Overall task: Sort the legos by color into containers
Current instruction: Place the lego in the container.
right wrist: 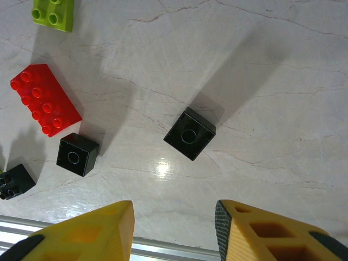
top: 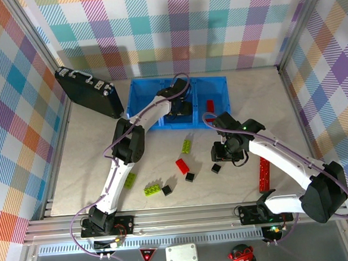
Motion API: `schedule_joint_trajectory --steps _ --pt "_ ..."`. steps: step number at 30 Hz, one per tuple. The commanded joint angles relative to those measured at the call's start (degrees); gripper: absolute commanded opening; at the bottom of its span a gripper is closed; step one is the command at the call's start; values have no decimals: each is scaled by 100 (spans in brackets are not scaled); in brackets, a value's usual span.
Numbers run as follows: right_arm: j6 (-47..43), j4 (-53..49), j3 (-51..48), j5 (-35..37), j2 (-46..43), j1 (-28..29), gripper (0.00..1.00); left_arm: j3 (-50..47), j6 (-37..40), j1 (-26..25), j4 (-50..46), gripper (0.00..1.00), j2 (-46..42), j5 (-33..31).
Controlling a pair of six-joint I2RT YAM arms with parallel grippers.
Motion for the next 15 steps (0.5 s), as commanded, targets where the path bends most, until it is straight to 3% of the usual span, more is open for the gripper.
schedule_joint_trajectory --steps 1,15 --pt "27 -128 86 48 -14 31 45 146 29 38 -20 77 -234 152" --pt "-1 -119 116 67 -33 32 45 125 -4 30 -256 76 -805 248"
